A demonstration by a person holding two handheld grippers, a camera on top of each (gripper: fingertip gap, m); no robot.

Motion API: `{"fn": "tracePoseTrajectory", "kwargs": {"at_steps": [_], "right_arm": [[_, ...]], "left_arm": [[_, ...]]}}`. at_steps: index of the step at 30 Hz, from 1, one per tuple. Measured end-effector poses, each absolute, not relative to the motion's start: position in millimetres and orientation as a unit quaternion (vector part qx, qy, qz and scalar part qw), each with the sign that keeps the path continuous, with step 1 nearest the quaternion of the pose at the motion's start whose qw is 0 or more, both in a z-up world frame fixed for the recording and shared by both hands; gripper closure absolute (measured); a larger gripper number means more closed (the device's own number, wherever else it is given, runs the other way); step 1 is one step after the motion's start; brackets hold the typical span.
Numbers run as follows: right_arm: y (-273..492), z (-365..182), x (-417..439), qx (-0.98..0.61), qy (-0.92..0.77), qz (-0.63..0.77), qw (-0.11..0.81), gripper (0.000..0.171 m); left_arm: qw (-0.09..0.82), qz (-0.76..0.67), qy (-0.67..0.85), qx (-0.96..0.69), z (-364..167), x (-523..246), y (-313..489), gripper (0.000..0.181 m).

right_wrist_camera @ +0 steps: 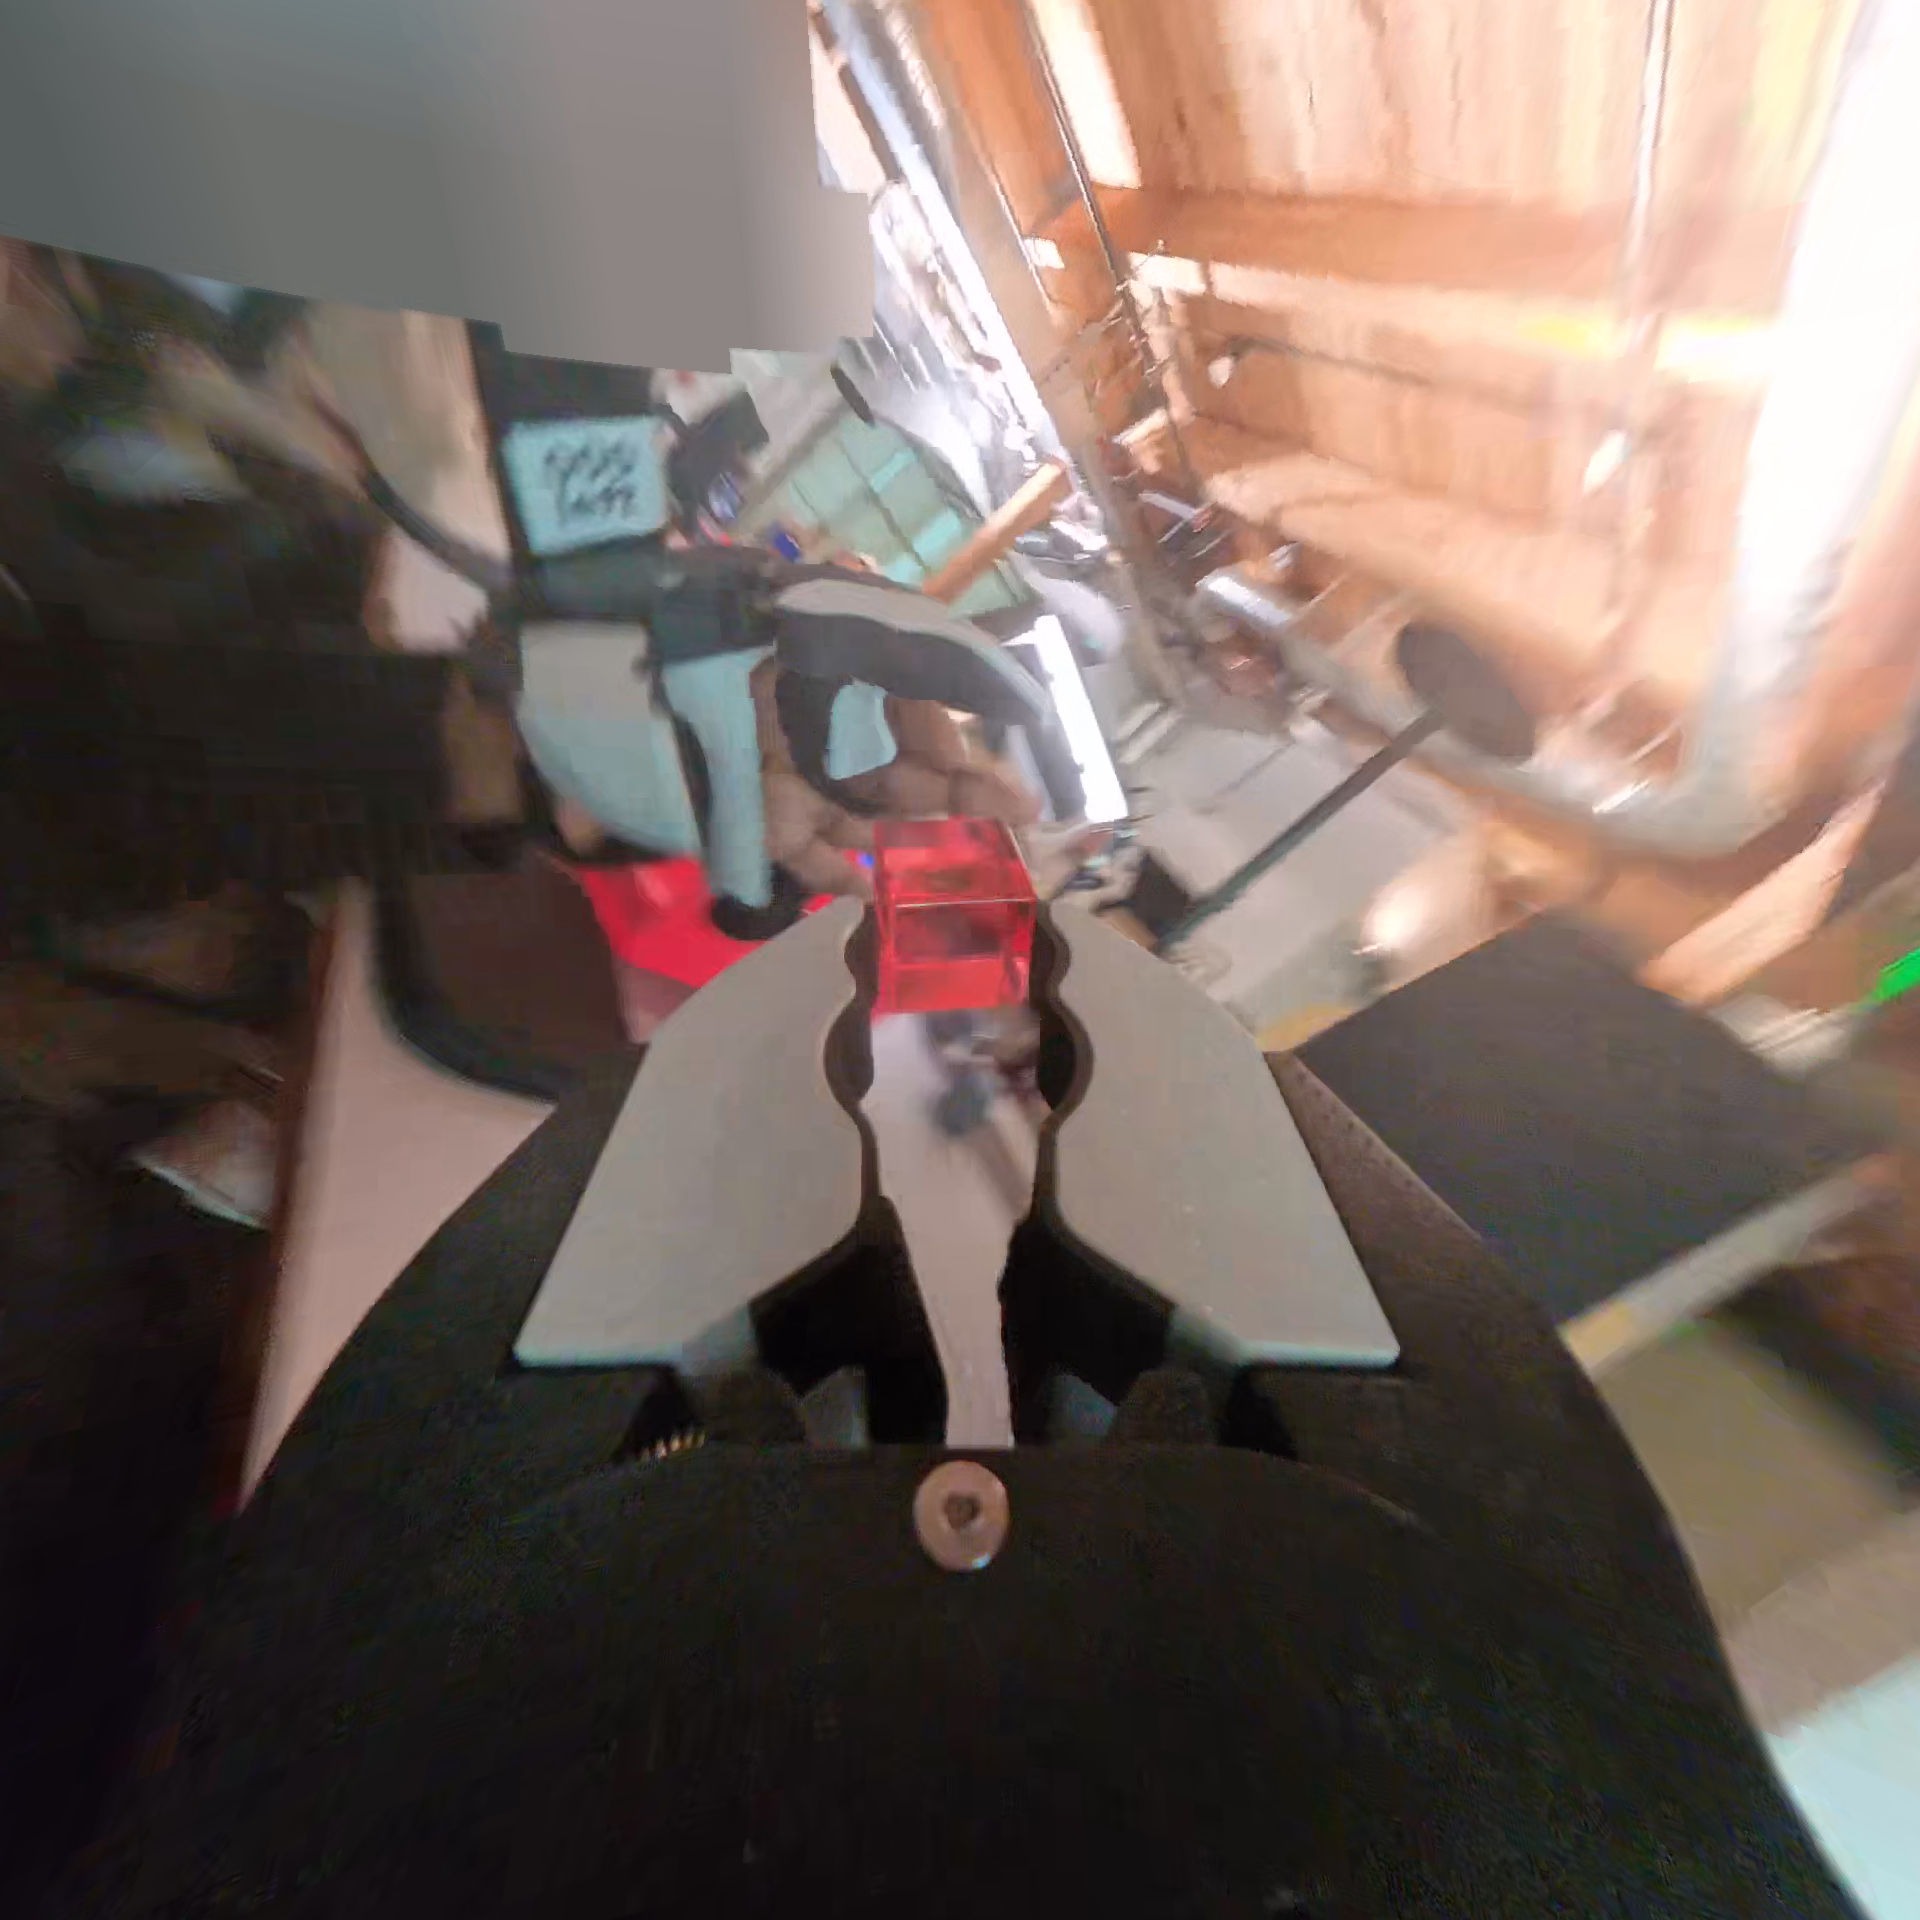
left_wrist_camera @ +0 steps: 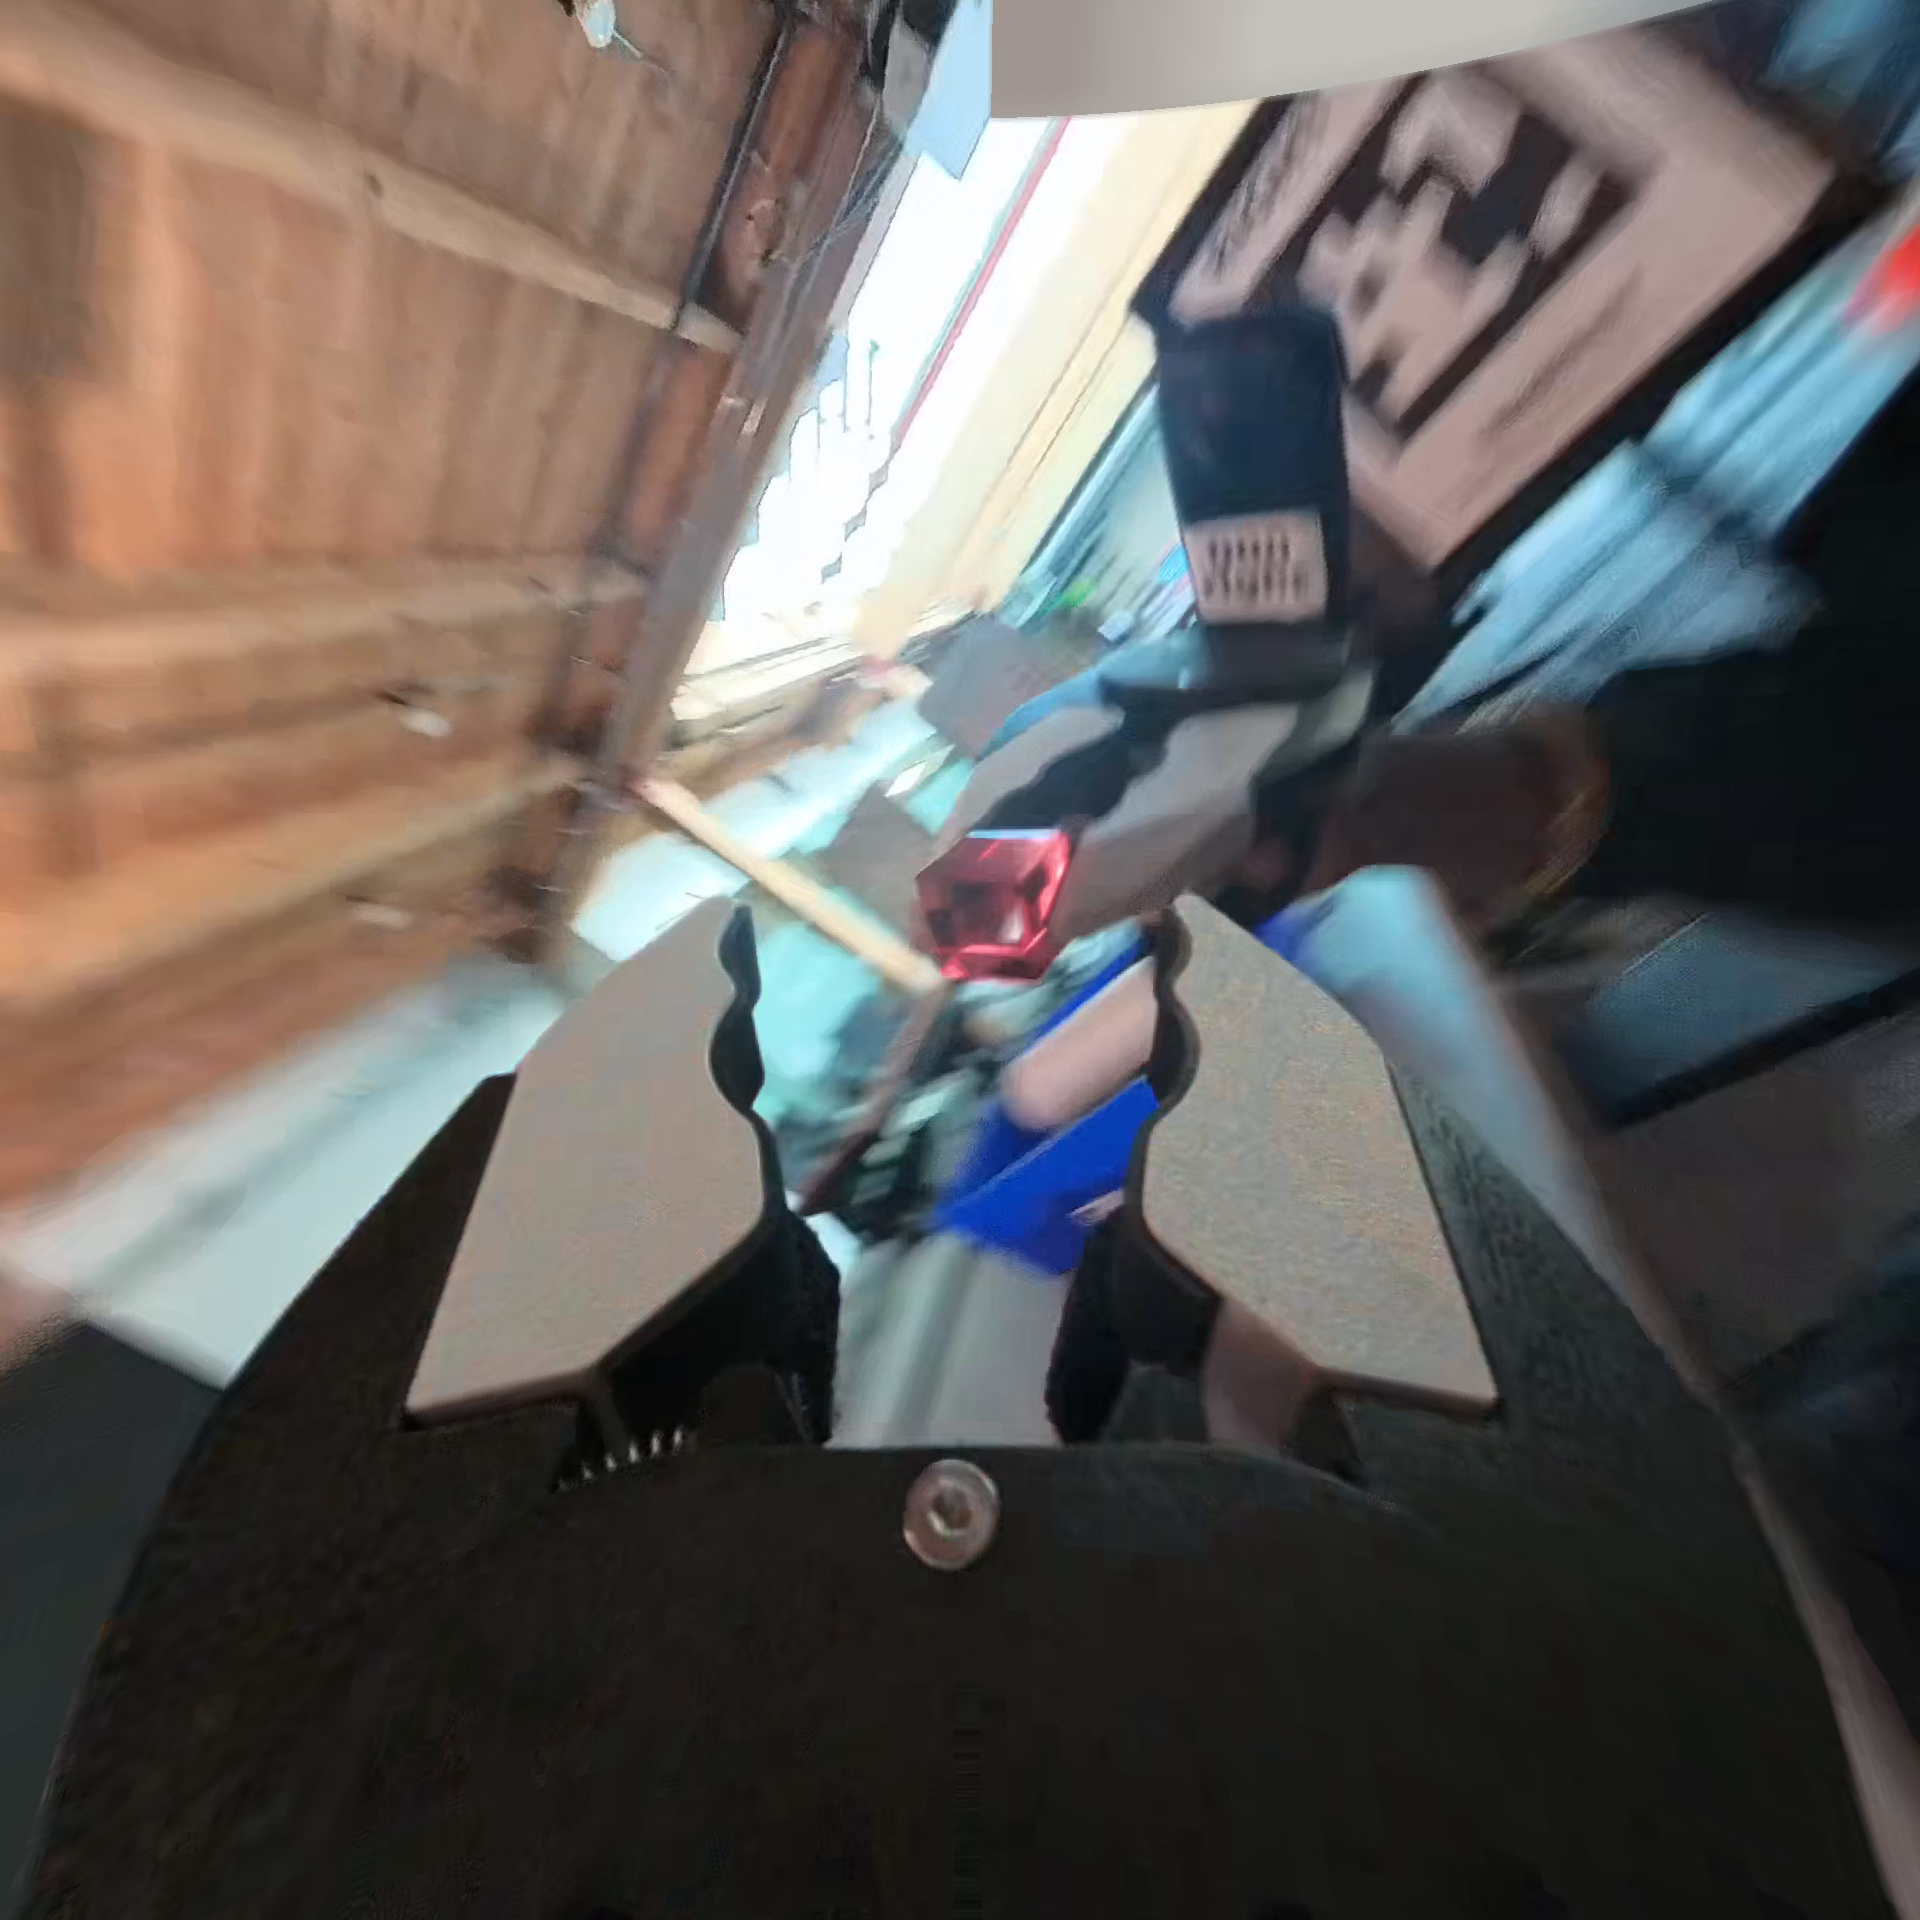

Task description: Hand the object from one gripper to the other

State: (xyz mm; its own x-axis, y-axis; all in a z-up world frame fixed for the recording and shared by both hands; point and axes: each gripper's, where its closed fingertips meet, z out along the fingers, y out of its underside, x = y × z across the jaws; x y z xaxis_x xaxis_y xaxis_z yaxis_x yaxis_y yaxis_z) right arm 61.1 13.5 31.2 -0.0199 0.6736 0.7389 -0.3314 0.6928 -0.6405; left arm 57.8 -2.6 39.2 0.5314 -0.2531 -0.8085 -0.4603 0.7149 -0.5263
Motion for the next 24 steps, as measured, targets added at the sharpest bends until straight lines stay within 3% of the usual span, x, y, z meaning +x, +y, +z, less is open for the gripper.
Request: {"fn": "tracePoseTrajectory", "kwargs": {"at_steps": [4, 7, 10, 15, 20, 22, 24], "right_arm": [[8.0, 21.2, 58.0, -0.296, -0.607, 0.575, 0.462, 0.144], [-0.7, 14.0, 62.1, -0.344, -0.594, 0.661, 0.302, 0.144], [-2.8, 3.6, 63.5, -0.363, -0.603, 0.671, 0.232, 0.144], [-6.4, -4.6, 63.3, -0.367, -0.619, 0.661, 0.212, 0.144], [-6.1, -3.7, 64.1, -0.365, -0.622, 0.655, 0.224, 0.143], [-4.0, 2.3, 62.9, -0.346, -0.617, 0.656, 0.264, 0.141], [2.9, 15.0, 60.9, -0.297, -0.602, 0.644, 0.367, 0.129]], "left_arm": [[0.73, 0.306, 0.526, -0.311, 28.4, 54.9, 9.1, 0.11], [0.713, 0.325, 0.553, -0.284, 18.9, 67.2, 9.1, 0.118], [0.703, 0.324, 0.566, -0.285, 12.2, 70.2, 11.9, 0.129], [0.684, 0.312, 0.59, -0.295, 0.2, 73.1, 14.6, 0.148], [0.692, 0.277, 0.582, -0.325, 0.2, 73.4, 15.1, 0.152], [0.71, 0.236, 0.564, -0.35, 5.7, 72.1, 14.6, 0.154], [0.737, 0.177, 0.535, -0.372, 14.8, 68.9, 12.6, 0.154]]}}
